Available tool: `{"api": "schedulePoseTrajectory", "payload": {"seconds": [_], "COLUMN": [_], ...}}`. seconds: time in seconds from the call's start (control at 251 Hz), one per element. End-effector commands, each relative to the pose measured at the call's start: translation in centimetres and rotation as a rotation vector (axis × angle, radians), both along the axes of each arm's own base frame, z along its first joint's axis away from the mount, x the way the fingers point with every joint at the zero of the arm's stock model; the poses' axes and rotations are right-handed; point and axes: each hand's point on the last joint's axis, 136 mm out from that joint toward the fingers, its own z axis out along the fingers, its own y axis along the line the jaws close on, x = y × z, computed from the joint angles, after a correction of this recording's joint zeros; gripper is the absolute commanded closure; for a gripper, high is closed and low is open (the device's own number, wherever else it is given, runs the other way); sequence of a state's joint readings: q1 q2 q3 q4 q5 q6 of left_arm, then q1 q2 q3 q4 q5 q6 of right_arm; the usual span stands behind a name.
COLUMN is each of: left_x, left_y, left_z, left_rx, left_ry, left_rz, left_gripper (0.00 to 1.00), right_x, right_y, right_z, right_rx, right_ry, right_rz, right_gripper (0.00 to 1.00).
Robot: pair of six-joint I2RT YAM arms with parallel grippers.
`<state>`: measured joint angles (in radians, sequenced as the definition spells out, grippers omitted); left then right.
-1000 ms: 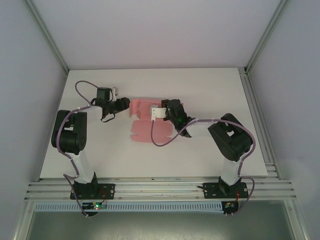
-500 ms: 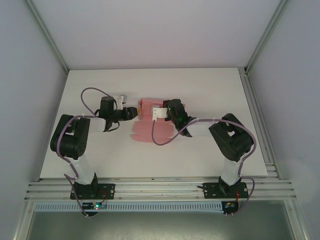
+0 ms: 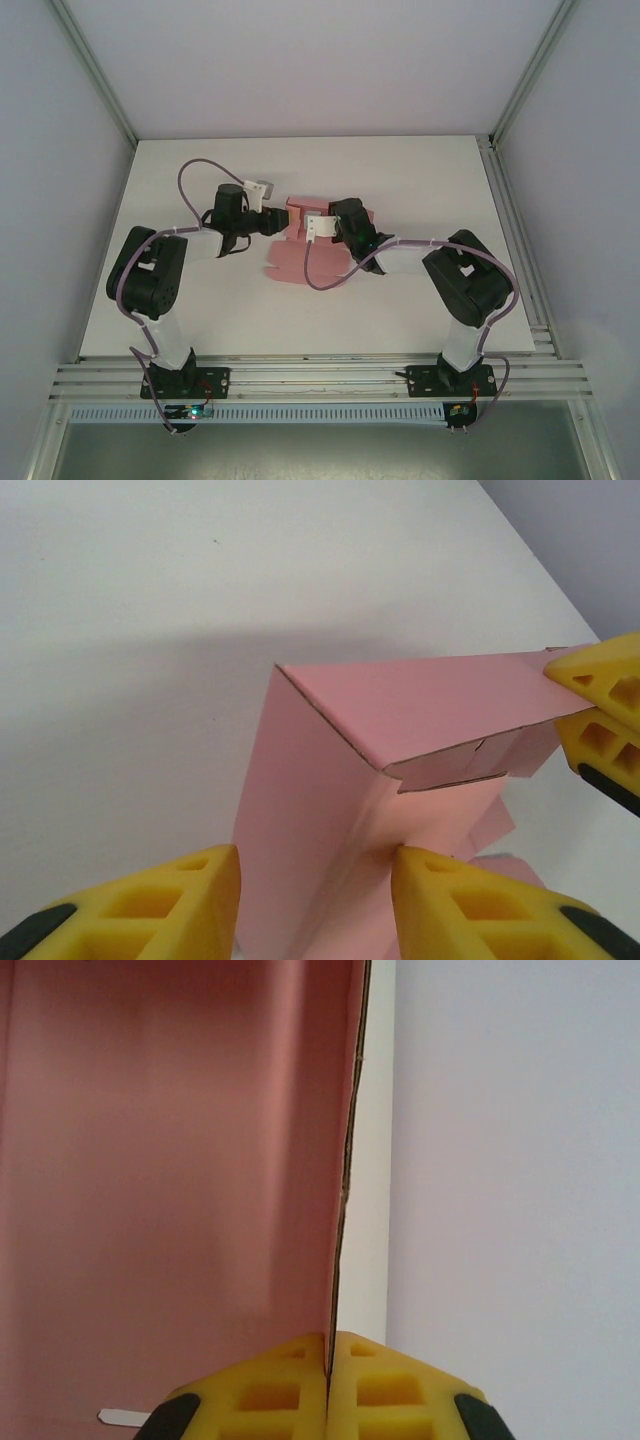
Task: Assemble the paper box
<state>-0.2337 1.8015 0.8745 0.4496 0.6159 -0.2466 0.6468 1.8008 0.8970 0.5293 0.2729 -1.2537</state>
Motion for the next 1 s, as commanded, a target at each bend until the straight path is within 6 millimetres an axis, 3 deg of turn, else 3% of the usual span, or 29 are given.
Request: {"api": "schedulePoseTrajectory", "payload": {"seconds": [0.0, 0.295, 0.459, 0.563, 0.686, 0.826, 0.994], "left_x": [-1.0, -4.2, -4.5, -4.0, -4.5, -6.5, -4.9], "left_y": [0.4, 0.8, 0.3, 0.6, 0.2, -0.8, -0.7], "left_z": [-2.6, -1.7, 0.7, 0.6, 1.3, 2.3, 0.9], "left_rx": [0.126, 0.132, 0.088, 0.11, 0.086, 0.069, 0.086], "left_ry": [0.027, 0.009, -0.061, -0.062, -0.064, -0.071, -0.019], "left_rz": [0.024, -0.01, -0.037, -0.027, -0.083, -0.22, -0.182], "left_gripper": [0.57, 0.57, 0.54, 0.54, 0.56, 0.56, 0.6], "right_x": [-2.0, -3.2, -3.5, -3.8, -4.2, -4.3, -4.5], "right_y": [1.0, 0.5, 0.4, 0.7, 0.8, 0.7, 0.8], "right_z": [-0.5, -0.8, -0.6, -0.2, -0.2, 0.1, 0.5], "right_rx": [-0.021, -0.05, -0.067, -0.064, -0.08, -0.095, -0.092], "right_ry": [0.021, 0.037, 0.065, 0.075, 0.099, 0.11, 0.11], "right_rz": [0.052, 0.043, 0.064, 0.089, 0.11, 0.109, 0.117], "right_gripper": [1.0, 1.0, 1.0, 1.0, 1.0, 1.0, 1.0]}}
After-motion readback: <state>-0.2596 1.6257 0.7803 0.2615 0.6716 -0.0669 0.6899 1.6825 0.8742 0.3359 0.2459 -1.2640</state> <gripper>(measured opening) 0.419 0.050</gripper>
